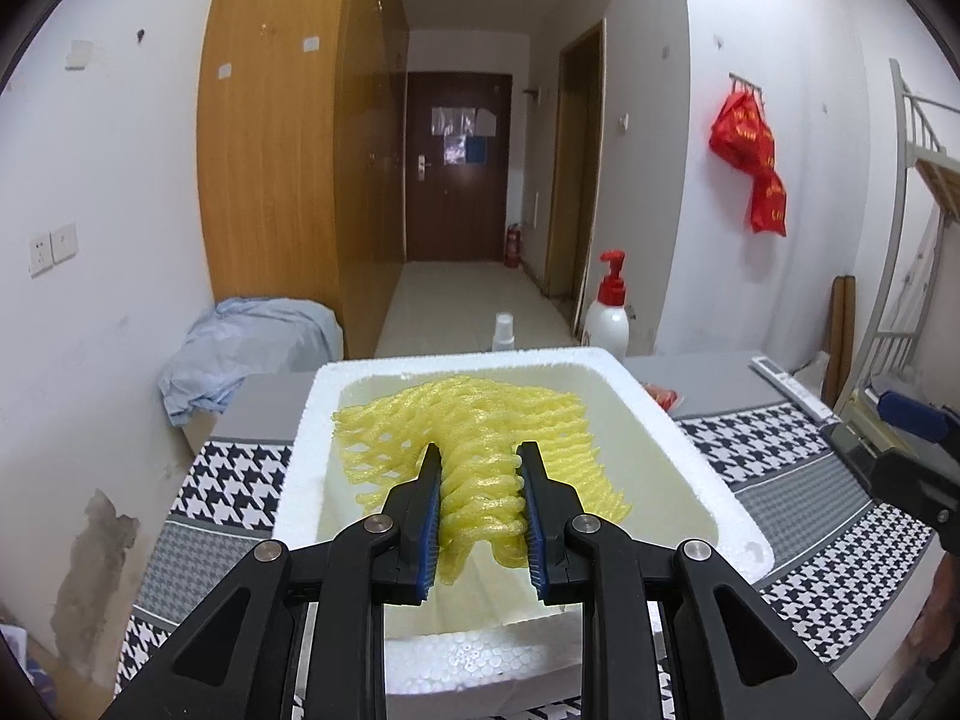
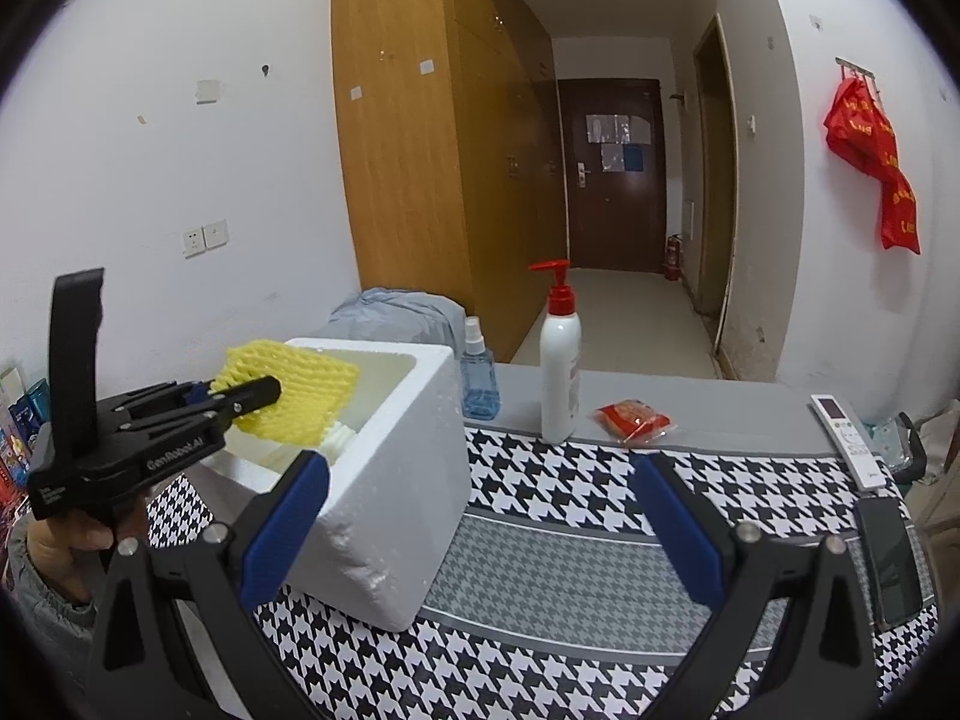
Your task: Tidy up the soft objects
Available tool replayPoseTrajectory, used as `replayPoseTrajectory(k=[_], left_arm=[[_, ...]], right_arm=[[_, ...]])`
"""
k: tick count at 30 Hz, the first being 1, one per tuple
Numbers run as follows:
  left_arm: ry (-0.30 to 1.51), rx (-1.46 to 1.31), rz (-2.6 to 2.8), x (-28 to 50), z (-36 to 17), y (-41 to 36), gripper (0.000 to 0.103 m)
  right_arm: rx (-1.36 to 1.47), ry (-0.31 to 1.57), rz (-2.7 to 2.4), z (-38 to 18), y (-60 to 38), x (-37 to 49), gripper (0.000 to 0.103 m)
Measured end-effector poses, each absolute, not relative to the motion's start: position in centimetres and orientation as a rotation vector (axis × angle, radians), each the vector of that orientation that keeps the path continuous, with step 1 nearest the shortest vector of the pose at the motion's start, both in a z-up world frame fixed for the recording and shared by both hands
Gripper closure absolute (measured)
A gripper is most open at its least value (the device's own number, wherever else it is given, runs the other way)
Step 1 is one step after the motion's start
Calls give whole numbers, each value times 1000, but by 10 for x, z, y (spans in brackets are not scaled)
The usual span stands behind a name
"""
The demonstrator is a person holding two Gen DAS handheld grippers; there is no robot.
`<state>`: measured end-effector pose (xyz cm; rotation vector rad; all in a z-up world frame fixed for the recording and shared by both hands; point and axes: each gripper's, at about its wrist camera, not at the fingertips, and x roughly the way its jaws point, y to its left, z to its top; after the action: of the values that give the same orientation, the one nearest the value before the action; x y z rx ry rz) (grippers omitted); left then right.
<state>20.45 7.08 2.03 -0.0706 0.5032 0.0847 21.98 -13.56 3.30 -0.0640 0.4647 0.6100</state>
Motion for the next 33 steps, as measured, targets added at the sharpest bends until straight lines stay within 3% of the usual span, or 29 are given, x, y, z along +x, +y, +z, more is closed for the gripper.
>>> replayPoseTrajectory(k=[1, 4, 6, 8, 13, 33], left_arm=[[504, -76, 88, 205, 20, 71, 71], [495, -66, 103, 204, 23, 69, 51], [483, -71, 101, 201, 25, 68, 18], [456, -63, 116, 196, 27, 65, 7], [433, -44, 118, 188, 33, 56, 1], [312, 15, 108, 137, 60, 13, 1]], right_arm=[[-65, 463, 609, 33, -136, 219, 0], [-63, 457, 609, 34, -138, 218, 1], [-65, 454, 605, 34, -141, 217, 0], [-60, 450, 604, 34, -144, 216, 0], [-47, 443, 596, 36, -154, 213, 0], [-22, 380, 583, 48, -189, 174, 0]])
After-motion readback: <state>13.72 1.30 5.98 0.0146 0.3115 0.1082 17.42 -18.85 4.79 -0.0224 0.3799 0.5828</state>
